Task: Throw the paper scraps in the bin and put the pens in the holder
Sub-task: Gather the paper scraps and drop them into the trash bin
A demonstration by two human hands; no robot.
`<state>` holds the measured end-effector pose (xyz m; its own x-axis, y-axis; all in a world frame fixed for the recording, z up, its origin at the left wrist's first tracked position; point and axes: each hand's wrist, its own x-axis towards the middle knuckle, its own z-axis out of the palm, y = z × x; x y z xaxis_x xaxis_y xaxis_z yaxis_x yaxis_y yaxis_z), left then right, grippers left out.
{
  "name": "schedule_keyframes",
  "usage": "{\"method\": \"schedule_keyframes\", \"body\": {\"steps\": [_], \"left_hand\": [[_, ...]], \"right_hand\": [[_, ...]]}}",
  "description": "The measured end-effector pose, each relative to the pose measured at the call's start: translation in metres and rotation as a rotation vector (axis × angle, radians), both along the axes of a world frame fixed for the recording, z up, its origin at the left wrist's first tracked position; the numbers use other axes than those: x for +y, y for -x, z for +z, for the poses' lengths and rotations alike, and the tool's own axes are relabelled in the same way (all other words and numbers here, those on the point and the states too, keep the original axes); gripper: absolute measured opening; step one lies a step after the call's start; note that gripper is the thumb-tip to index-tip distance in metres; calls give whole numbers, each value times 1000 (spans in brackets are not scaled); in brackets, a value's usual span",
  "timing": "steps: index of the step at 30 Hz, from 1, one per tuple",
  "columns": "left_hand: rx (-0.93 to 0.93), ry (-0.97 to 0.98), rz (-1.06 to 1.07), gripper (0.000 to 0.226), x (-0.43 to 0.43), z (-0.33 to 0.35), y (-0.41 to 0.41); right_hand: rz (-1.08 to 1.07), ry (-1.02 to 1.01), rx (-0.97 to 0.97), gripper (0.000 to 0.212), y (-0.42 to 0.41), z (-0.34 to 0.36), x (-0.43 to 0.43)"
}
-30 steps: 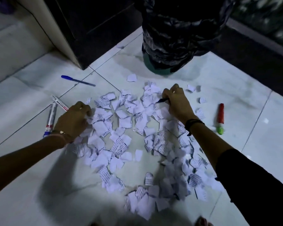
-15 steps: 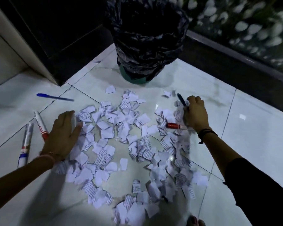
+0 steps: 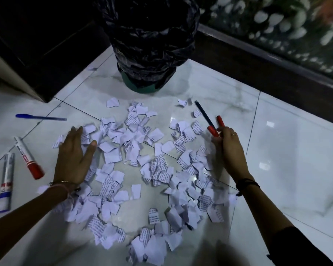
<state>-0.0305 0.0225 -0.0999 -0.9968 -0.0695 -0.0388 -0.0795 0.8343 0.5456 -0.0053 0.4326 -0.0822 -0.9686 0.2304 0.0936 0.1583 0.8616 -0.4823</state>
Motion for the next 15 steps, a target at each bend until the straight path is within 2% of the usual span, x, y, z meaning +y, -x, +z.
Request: {"method": "schedule_keyframes", "body": {"steps": [3, 5, 7, 9, 11, 13, 15], "left_hand": [[-27, 16, 17, 65, -1, -1, 2], [-49, 42, -24, 70, -1, -5, 2], [-38, 79, -91, 75, 1, -9, 4], [-32, 99, -141, 77, 9, -11, 7], [-21, 101, -200, 76, 19, -13, 10], [14, 78, -282, 75, 30, -11, 12], [72, 51, -313, 69, 36, -6, 19]], "right_hand": [[-13, -199, 4, 29, 3, -3, 7], [-17, -253, 36, 31, 10, -4, -2], [67, -189, 53, 38, 18, -4, -21], [185, -117, 2, 54, 29, -8, -40], [181, -51, -78, 65, 41, -16, -55], [144, 5, -121, 66, 47, -22, -66], [231, 43, -115, 63, 45, -21, -77]]}}
